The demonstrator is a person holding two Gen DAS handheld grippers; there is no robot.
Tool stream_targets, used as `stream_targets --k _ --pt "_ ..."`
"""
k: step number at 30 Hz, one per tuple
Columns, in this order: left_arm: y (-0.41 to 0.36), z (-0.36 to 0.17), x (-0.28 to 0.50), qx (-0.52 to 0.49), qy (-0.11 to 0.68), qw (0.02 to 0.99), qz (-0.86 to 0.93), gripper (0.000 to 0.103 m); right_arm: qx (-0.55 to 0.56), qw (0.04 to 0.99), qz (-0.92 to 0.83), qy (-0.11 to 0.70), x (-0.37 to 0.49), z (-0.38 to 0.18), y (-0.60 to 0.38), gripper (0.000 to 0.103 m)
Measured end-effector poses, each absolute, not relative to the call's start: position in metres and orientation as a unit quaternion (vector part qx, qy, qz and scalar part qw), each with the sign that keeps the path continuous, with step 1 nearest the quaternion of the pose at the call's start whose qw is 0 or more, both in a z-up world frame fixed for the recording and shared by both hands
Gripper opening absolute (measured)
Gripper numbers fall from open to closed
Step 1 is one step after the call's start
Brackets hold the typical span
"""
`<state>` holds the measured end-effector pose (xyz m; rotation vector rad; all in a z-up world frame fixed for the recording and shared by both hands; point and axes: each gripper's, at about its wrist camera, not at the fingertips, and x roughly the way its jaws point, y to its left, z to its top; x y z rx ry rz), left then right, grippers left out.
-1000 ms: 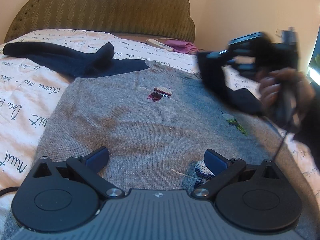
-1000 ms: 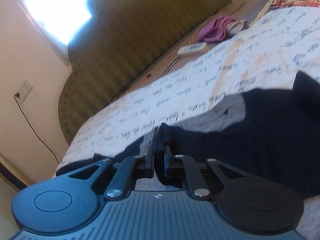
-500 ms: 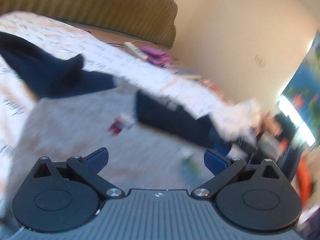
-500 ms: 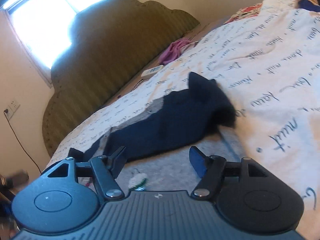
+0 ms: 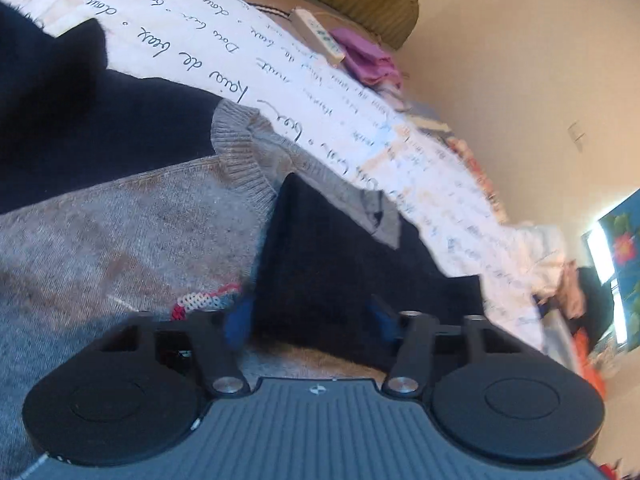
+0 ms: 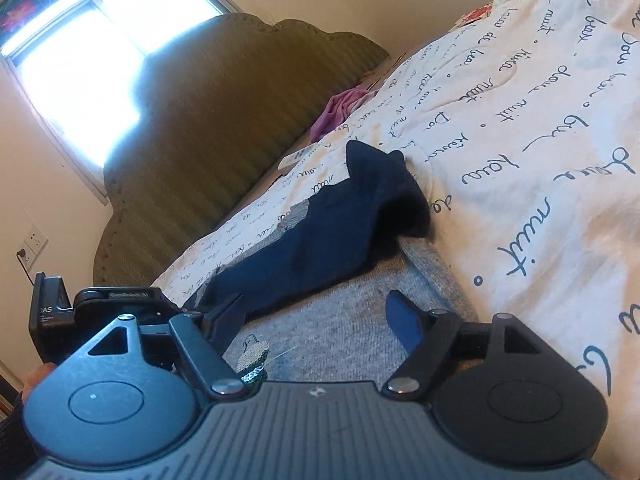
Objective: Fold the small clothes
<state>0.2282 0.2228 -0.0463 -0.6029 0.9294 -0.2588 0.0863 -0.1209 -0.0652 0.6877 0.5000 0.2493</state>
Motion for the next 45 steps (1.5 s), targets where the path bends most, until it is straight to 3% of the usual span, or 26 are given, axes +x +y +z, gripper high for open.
stream_targets --k 1,2,11,17,19,23,25,27,28,36,45 --pt "0.219 -0.046 0.23 -0.269 0.442 0.847 -0.118 0.018 0.333 0.903 0.121 0.241 0.086 -0.065 -0.121 0.077" --pt "0.216 -0.046 0.231 -0.255 0.443 0.851 -0.119 0.006 0.334 0.903 0.121 0.241 0.086 -0.066 -0.121 0.077" --pt "0.232 0.006 0.184 -0.179 0.356 0.912 -0.101 0.005 0.337 0.902 0.122 0.239 0.085 -0.066 -0.122 0.078" --pt "0.257 -0.029 0.182 -0.14 0.421 0.895 -0.05 0.006 0.333 0.904 0.122 0.24 0.083 -0.065 -0.12 0.079" --pt "0.252 -0.033 0.181 -0.118 0.419 0.899 -0.048 0.009 0.326 0.905 0.12 0.245 0.083 -0.062 -0.118 0.079" --pt "0.243 -0.014 0.169 -0.077 0.392 0.917 -0.021 0.031 0.279 0.923 0.116 0.237 0.069 -0.031 -0.113 0.081" --pt "0.246 0.002 0.15 -0.061 0.339 0.939 -0.016 0.056 0.285 0.927 0.138 0.2 0.065 -0.01 -0.117 0.087" --pt "0.247 0.013 0.134 -0.054 0.28 0.958 -0.012 0.075 0.286 0.929 0.144 0.187 0.079 0.008 -0.113 0.094" --pt "0.245 0.014 0.132 -0.052 0.264 0.963 -0.014 0.079 0.278 0.93 0.15 0.19 0.094 0.014 -0.108 0.096" --pt "0.204 -0.032 0.177 -0.038 0.341 0.938 -0.058 0.074 0.139 0.93 0.097 0.327 0.204 -0.038 -0.057 0.098" --pt "0.211 -0.056 0.183 -0.031 0.341 0.936 -0.086 0.085 0.125 0.939 0.097 0.306 0.201 -0.05 -0.06 0.098"
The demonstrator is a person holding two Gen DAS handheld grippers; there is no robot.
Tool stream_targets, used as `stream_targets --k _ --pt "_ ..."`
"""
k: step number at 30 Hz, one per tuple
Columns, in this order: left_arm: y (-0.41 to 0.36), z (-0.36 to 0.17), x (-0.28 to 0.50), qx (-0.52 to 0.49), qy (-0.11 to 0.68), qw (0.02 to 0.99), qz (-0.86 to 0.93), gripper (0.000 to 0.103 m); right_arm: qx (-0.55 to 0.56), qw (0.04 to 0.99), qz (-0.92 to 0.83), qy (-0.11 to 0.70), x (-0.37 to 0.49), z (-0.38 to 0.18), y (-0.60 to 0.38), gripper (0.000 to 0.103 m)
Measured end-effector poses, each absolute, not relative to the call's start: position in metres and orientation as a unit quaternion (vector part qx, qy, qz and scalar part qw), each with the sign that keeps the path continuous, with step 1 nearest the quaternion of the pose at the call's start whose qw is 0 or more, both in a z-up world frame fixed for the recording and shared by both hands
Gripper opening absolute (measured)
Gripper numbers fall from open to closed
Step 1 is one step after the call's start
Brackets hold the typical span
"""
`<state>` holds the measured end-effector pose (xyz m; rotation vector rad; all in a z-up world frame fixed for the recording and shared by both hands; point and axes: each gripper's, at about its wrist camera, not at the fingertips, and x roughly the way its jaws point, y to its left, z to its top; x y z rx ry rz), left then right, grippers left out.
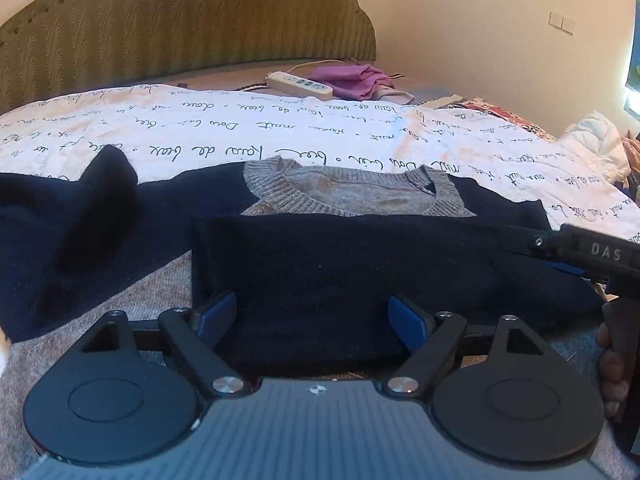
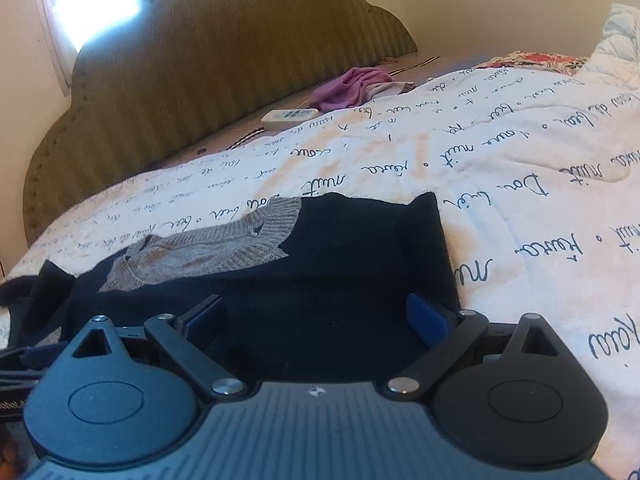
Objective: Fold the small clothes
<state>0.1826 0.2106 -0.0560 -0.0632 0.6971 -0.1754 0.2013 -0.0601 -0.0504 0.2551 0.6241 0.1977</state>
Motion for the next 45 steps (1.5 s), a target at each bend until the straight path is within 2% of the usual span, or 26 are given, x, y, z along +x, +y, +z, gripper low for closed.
stream_targets --k 3,4,5,7,9,14,17,19,22,29,30,32,33,34,37,41,45 --pt "0.221 -0.039 0.173 -0.038 0.328 0.939 -0.092 0.08 0.122 0.94 0.098 0.304 0.198 -0.049 -0.059 0.098" --pt "0.233 -0.03 0.165 -0.049 0.314 0.943 -0.094 0.082 0.13 0.939 0.101 0.301 0.196 -0.049 -0.061 0.098" --pt "0.25 -0.019 0.157 -0.065 0.292 0.95 -0.093 0.085 0.14 0.938 0.104 0.298 0.195 -0.049 -0.064 0.098" --pt "0.293 -0.003 0.145 -0.098 0.244 0.962 -0.067 0.098 0.161 0.936 0.11 0.294 0.195 -0.05 -0.07 0.098" --pt "0.354 0.012 0.14 -0.153 0.198 0.968 -0.007 0.103 0.173 0.934 0.113 0.29 0.195 -0.051 -0.073 0.098" --pt "0.521 0.0 0.16 -0.372 0.182 0.894 0.172 0.1 0.171 0.935 0.11 0.29 0.194 -0.05 -0.071 0.098" --pt "0.582 -0.018 0.169 -0.465 0.183 0.839 0.214 0.097 0.169 0.936 0.109 0.29 0.194 -0.05 -0.07 0.098" --pt "0.598 -0.023 0.177 -0.472 0.184 0.831 0.228 0.093 0.169 0.936 0.108 0.29 0.194 -0.051 -0.07 0.098" --pt "0.606 -0.022 0.196 -0.426 0.191 0.852 0.239 0.089 0.171 0.936 0.108 0.289 0.194 -0.051 -0.071 0.098" --pt "0.612 -0.025 0.212 -0.365 0.208 0.878 0.228 0.089 0.181 0.934 0.11 0.286 0.194 -0.052 -0.074 0.098" --pt "0.612 -0.025 0.214 -0.35 0.217 0.883 0.225 0.085 0.184 0.934 0.11 0.286 0.195 -0.052 -0.074 0.098" --pt "0.608 -0.026 0.22 -0.307 0.241 0.895 0.214 0.057 0.188 0.933 0.111 0.285 0.194 -0.052 -0.075 0.098" --pt "0.606 -0.025 0.223 -0.287 0.255 0.901 0.204 0.025 0.188 0.934 0.111 0.284 0.194 -0.052 -0.075 0.098" --pt "0.603 -0.026 0.226 -0.271 0.268 0.904 0.192 0.012 0.187 0.934 0.111 0.285 0.194 -0.052 -0.075 0.098" --pt "0.593 -0.012 0.218 -0.248 0.253 0.915 0.193 0.011 0.188 0.934 0.111 0.284 0.194 -0.052 -0.075 0.098" --pt "0.562 0.035 0.194 -0.258 0.196 0.932 0.161 0.01 0.193 0.933 0.112 0.283 0.193 -0.052 -0.076 0.098" --pt "0.487 0.073 0.147 -0.339 0.123 0.93 0.066 0.01 0.203 0.931 0.114 0.28 0.193 -0.052 -0.079 0.098"
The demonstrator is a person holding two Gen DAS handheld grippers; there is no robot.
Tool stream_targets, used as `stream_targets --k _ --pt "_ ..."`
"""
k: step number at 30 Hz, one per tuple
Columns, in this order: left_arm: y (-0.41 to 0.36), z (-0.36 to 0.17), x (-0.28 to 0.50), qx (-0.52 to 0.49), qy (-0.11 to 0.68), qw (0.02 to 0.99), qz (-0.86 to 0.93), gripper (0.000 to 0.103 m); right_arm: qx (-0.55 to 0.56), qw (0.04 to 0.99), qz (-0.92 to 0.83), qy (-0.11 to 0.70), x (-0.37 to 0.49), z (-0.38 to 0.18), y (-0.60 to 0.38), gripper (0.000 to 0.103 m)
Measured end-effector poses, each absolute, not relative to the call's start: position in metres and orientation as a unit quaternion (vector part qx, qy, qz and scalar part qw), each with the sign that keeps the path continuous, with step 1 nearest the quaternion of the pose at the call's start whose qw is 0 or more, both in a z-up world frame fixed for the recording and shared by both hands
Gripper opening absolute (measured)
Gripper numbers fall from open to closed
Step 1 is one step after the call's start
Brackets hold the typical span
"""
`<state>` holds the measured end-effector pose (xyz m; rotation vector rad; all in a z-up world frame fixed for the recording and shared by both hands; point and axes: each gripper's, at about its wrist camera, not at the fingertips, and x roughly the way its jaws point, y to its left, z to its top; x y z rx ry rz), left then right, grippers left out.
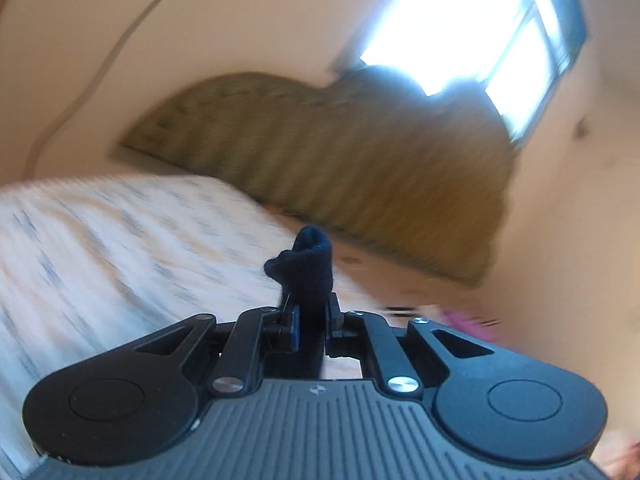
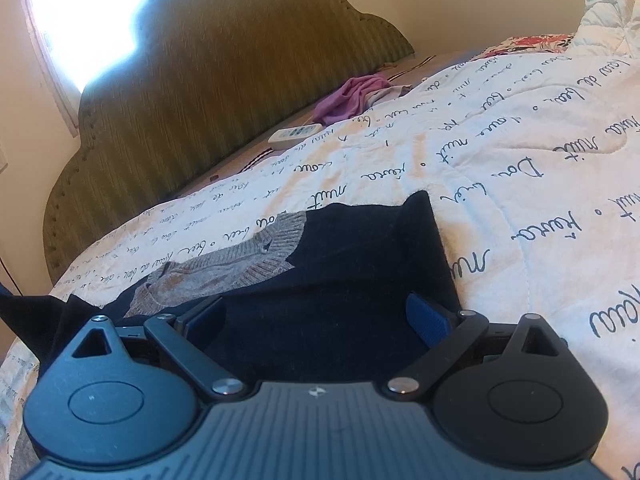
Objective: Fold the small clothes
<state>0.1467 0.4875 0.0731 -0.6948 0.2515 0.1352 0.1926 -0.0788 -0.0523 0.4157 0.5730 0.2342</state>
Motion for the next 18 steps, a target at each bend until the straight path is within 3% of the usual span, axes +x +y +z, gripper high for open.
stream_targets --k 3,5,6,7,11,15,18 --pt "0.402 0.072 0.108 -0.395 0.092 0.914 -0.019 0.012 0.204 0.931 0.114 0.28 0.192 -0.052 -0.079 0.098" --pt "0.337 0.056 0.091 -0.409 0.106 0.903 -0.073 0.03 0.205 0.931 0.115 0.279 0.192 -0.052 -0.079 0.098" --pt "0.308 0.046 0.089 -0.403 0.133 0.9 -0.098 0.054 0.207 0.931 0.116 0.279 0.192 -0.053 -0.08 0.098" --pt "0.28 0.032 0.089 -0.397 0.174 0.892 -0.126 0.068 0.21 0.93 0.116 0.278 0.192 -0.053 -0.081 0.098" --pt "0.236 -0.004 0.077 -0.364 0.27 0.875 -0.169 0.07 0.222 0.927 0.121 0.276 0.191 -0.054 -0.084 0.098" --pt "0.25 -0.005 0.05 -0.254 0.233 0.931 -0.119 0.09 0.225 0.926 0.121 0.277 0.191 -0.054 -0.085 0.098" --pt "0.272 -0.01 0.036 -0.207 0.222 0.95 -0.073 0.091 0.205 0.925 0.1 0.305 0.191 -0.037 -0.076 0.098"
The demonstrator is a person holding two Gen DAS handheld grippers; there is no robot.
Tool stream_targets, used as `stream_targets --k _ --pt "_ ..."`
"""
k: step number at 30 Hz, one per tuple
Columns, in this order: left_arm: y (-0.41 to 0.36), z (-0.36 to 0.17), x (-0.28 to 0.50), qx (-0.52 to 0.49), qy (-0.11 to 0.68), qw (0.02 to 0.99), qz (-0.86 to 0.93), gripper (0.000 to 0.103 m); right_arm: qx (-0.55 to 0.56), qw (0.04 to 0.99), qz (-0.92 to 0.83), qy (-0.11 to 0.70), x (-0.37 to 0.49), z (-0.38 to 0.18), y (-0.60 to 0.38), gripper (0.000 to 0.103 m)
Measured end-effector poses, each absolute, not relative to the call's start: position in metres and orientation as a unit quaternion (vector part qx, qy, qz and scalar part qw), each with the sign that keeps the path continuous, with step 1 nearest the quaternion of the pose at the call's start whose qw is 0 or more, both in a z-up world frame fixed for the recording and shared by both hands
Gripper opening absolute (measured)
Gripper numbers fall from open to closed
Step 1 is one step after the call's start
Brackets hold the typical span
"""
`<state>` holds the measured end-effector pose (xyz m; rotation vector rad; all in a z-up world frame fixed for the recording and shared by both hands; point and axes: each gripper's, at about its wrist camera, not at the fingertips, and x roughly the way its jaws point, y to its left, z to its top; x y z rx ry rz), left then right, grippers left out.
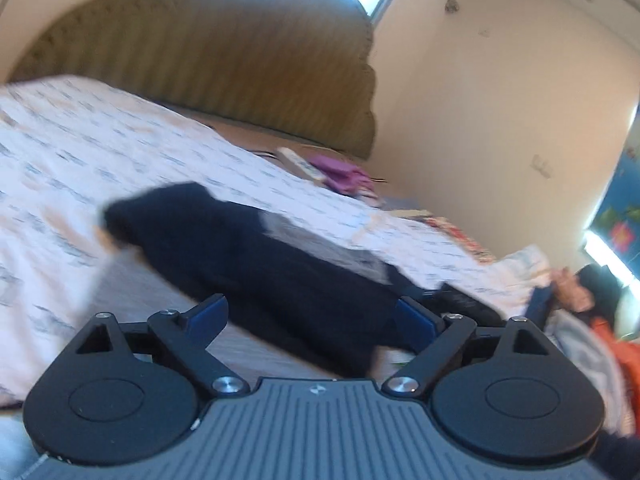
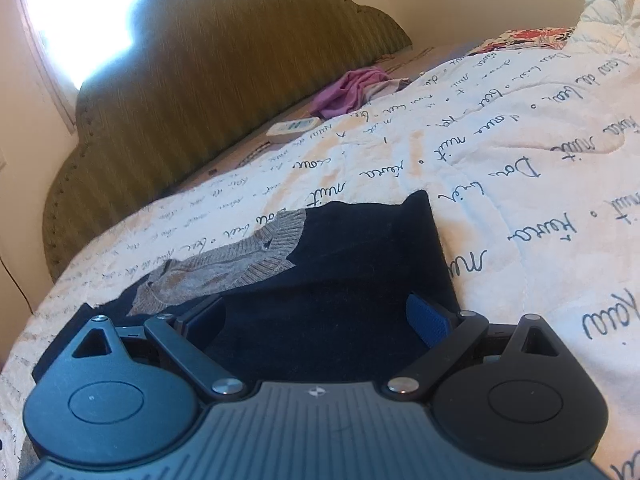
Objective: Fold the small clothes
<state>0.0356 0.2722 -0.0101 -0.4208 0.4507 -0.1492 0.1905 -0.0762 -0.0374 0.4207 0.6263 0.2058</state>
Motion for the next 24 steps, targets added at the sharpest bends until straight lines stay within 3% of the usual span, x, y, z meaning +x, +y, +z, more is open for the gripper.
stream_targets --k 5,8,12,16,19,20,21,22,23,24 --pt "0.298 -0.026 0.015 -0.195 0.216 0.956 -0.029 0.093 0.337 0.842 0.23 0.353 0.18 -0.016 -0.06 0.098" --pt "0.293 -0.042 0.018 -0.172 0.231 0.957 -0.029 0.094 0.331 0.802 0.254 0.428 0.191 -0.028 -0.037 0.097" --pt "0.293 -0.05 0.025 -0.174 0.272 0.945 -0.048 0.101 0.319 0.804 0.253 0.434 0.193 -0.031 -0.022 0.095" --pt "0.298 -0.055 0.025 -0.192 0.272 0.941 -0.052 0.102 0.279 0.813 0.258 0.442 0.192 -0.026 -0.003 0.067" --pt "0.301 -0.056 0.026 -0.201 0.275 0.939 -0.054 0.102 0.231 0.827 0.254 0.446 0.192 -0.027 0.009 0.06" --pt "0.301 -0.056 0.026 -0.203 0.275 0.938 -0.055 0.102 0.225 0.829 0.254 0.444 0.191 -0.027 0.01 0.054" --pt "0.301 -0.056 0.026 -0.204 0.274 0.938 -0.056 0.102 0.221 0.831 0.253 0.444 0.19 -0.026 0.01 0.045" --pt "0.302 -0.056 0.026 -0.205 0.274 0.938 -0.057 0.102 0.215 0.832 0.25 0.447 0.19 -0.026 0.01 0.019" --pt "0.302 -0.056 0.025 -0.207 0.273 0.938 -0.058 0.102 0.211 0.832 0.249 0.448 0.19 -0.025 0.01 0.007" --pt "0.303 -0.056 0.025 -0.209 0.273 0.937 -0.058 0.102 0.21 0.834 0.253 0.444 0.19 -0.023 0.01 0.007"
